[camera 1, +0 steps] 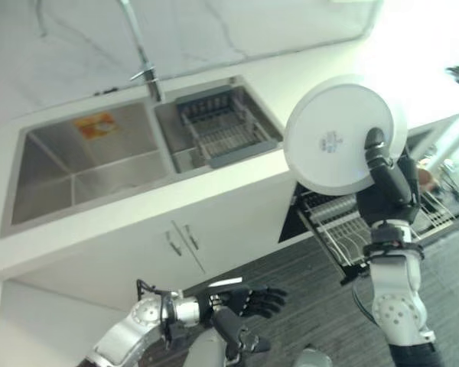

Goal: Place the dishes in the dishwasher.

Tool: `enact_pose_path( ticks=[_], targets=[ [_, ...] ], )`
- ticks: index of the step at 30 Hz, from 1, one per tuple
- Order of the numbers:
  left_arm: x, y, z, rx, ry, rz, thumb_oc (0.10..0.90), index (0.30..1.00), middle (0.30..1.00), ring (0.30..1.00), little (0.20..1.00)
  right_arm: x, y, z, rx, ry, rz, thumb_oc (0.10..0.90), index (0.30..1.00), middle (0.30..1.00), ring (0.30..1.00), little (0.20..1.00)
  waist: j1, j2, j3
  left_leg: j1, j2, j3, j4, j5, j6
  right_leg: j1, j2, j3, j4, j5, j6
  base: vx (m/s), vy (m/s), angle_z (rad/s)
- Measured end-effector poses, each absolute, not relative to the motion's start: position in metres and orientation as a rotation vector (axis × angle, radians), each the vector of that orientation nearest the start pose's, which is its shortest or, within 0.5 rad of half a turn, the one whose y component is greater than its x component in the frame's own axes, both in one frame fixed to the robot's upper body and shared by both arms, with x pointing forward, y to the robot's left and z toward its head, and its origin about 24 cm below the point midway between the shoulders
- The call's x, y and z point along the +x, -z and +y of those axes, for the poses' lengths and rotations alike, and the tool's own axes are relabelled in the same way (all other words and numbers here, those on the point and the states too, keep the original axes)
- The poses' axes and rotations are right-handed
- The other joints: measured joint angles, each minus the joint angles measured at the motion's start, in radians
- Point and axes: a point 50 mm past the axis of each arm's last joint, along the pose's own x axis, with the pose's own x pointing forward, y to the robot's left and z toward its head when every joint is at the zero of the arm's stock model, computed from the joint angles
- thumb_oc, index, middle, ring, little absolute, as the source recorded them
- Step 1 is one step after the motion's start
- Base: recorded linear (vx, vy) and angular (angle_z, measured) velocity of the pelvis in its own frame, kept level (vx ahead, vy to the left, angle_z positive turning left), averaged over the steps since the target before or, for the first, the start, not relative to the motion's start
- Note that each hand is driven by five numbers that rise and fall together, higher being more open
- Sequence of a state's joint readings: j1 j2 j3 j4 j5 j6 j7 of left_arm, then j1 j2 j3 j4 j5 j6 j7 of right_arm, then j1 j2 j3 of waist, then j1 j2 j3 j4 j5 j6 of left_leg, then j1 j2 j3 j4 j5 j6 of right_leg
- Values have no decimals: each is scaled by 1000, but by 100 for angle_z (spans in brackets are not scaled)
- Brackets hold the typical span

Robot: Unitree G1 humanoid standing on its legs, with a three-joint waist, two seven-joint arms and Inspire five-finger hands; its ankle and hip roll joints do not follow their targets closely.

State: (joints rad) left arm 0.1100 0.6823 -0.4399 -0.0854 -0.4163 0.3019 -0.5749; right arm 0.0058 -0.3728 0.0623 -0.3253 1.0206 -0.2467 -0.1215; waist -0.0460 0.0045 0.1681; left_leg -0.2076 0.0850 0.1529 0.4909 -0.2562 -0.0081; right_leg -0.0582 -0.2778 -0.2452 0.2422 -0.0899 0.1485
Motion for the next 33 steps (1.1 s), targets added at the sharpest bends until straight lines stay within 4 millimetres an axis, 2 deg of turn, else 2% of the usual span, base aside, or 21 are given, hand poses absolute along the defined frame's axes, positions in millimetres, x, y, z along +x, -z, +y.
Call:
enact_pose_path(
  ticks=[1, 3, 4, 6, 7, 9, 11, 14, 15, 16, 17, 18, 21, 23, 25, 26, 27, 28, 30, 31, 33],
  targets=[
    [181, 19, 174, 93, 822, 662, 800, 900, 900, 900, 900, 235, -135, -198, 706, -68, -410, 400, 300, 300, 300, 300, -17, -15, -3, 1, 7, -10, -36, 33, -10, -1, 18, -8, -28, 27, -5, -36, -359, -1],
    [180, 40, 177, -16, 699, 717, 800, 900, 900, 900, 900, 233, -134, -199, 682, -69, -413, 400, 300, 300, 300, 300, -27, -16, -5, 5, 31, -24, -83, 85, -25, 0, 53, -19, -45, 43, -9, -40, -432, 15],
    [165, 59, 168, -178, 663, 785, 800, 900, 900, 900, 900, 236, -130, -197, 652, -68, -398, 400, 300, 300, 300, 300, -30, -11, -6, 22, 60, -30, -132, 120, -50, 0, 85, -32, -46, 39, -32, -32, -416, -2],
    [139, 93, 160, -453, 533, 863, 800, 900, 900, 900, 900, 248, -113, -197, 620, -41, -328, 400, 300, 300, 300, 300, -29, -11, -10, 67, 97, -20, -183, 149, -83, -2, 116, -28, -27, 14, -67, -3, -343, -17],
    [121, 114, 153, -510, 454, 950, 800, 900, 900, 900, 900, 250, -102, -202, 609, 5, -271, 400, 300, 300, 300, 300, -20, -6, -13, 68, 119, -8, -185, 155, -77, -2, 133, -36, -12, -5, -83, 5, -352, 3],
    [116, 124, 156, -589, 305, 906, 800, 900, 900, 900, 900, 250, -91, -206, 600, 54, -201, 400, 300, 300, 300, 300, -22, -4, -18, 75, 136, -8, -224, 180, -106, -38, 148, -36, 49, -43, -103, -30, -266, 6],
    [113, 142, 186, -629, -75, 875, 800, 900, 900, 900, 900, 243, -75, -212, 620, 134, -90, 400, 300, 300, 300, 300, -7, -4, -21, 99, 152, 1, -259, 230, -108, -40, 172, -38, 68, -59, -131, -37, -197, -9],
    [88, 153, 219, -678, -397, 889, 800, 900, 900, 900, 900, 236, -53, -221, 641, 243, 24, 400, 300, 300, 300, 300, 9, 3, -32, 108, 146, 26, -299, 322, -79, -54, 177, -49, 88, -85, -167, 93, -145, -1],
    [82, 156, 218, -694, -418, 912, 800, 900, 900, 900, 900, 238, -42, -224, 625, 267, 80, 400, 300, 300, 300, 300, 51, -5, -27, 100, 65, -30, -244, 247, -88, -32, 164, -32, 78, -86, -160, 226, -32, -6],
    [62, 163, 215, -666, -439, 1011, 800, 900, 900, 900, 900, 239, -40, -214, 616, 225, 103, 400, 300, 300, 300, 300, 65, 21, -41, 52, 10, -29, -170, 191, -60, -24, 178, -38, 62, -82, -157, 190, 43, -2],
    [51, 165, 214, -618, -432, 1072, 800, 900, 900, 900, 900, 240, -40, -209, 611, 198, 106, 400, 300, 300, 300, 300, 72, 27, -42, 11, 11, -9, -139, 175, -55, -18, 189, -54, 55, -88, -170, 201, 117, 53],
    [51, 164, 220, -601, -422, 1071, 800, 900, 900, 900, 900, 239, -38, -203, 586, 145, 117, 400, 300, 300, 300, 300, 82, 26, -38, -77, 29, 28, -109, 179, -57, -8, 194, -105, 47, -93, -178, 196, 196, 73],
    [65, 162, 222, -552, -374, 1050, 800, 900, 900, 900, 900, 245, -41, -191, 577, 48, 125, 400, 300, 300, 300, 300, 142, 25, -34, -110, 48, 34, -160, 199, -64, 4, 188, -88, 50, -111, -162, 169, 213, 13],
    [61, 164, 221, -551, -391, 1079, 800, 900, 900, 900, 900, 248, -46, -184, 580, -17, 110, 400, 300, 300, 300, 300, 129, 34, -38, -80, 36, 64, -168, 232, -33, 26, 164, -47, 59, -127, -135, 268, 308, -36],
    [59, 166, 223, -523, -398, 1106, 800, 900, 900, 900, 900, 243, -54, -183, 571, -41, 98, 400, 300, 300, 300, 300, 112, 29, -45, -42, -8, 92, -164, 184, 50, 52, 131, -7, 55, -130, -118, 259, 225, -31],
    [58, 165, 229, -479, -387, 1114, 800, 900, 900, 900, 900, 240, -59, -182, 562, -55, 72, 400, 300, 300, 300, 300, 90, 14, -49, -33, -31, 99, -163, 162, 80, 56, 117, -3, 74, -128, -109, 412, 326, -15],
    [60, 163, 237, -398, -355, 1131, 800, 900, 900, 900, 900, 239, -72, -183, 545, -79, 17, 400, 300, 300, 300, 300, 69, -15, -54, -17, -56, 118, -163, 130, 112, 70, 95, -6, 73, -89, -83, 339, 291, 1],
    [61, 162, 243, -290, -312, 1157, 800, 900, 900, 900, 900, 239, -81, -183, 549, -89, -32, 400, 300, 300, 300, 300, 41, -7, -53, 6, -49, 97, -154, 119, 134, 50, 100, 2, 143, -14, -25, 270, 194, 2],
    [66, 161, 244, -191, -260, 1173, 800, 900, 900, 900, 900, 240, -88, -181, 544, -94, -79, 400, 300, 300, 300, 300, 24, 6, -46, 18, -40, 89, -152, 113, 128, -48, 80, 56, 297, -3, -27, 86, -70, 13],
    [72, 158, 248, -85, -206, 1175, 800, 900, 900, 900, 900, 240, -93, -178, 538, -109, -113, 400, 300, 300, 300, 300, 25, 9, -46, 28, -42, 93, -165, 120, 118, -72, 59, 48, 228, -4, -46, 39, -250, 18],
    [82, 156, 249, 9, -144, 1171, 800, 900, 900, 900, 900, 240, -99, -178, 539, -130, -161, 400, 300, 300, 300, 300, 17, 9, -48, 40, -60, 93, -176, 114, 117, -75, 18, 47, 48, 37, -54, 6, -320, 23]
  ],
)
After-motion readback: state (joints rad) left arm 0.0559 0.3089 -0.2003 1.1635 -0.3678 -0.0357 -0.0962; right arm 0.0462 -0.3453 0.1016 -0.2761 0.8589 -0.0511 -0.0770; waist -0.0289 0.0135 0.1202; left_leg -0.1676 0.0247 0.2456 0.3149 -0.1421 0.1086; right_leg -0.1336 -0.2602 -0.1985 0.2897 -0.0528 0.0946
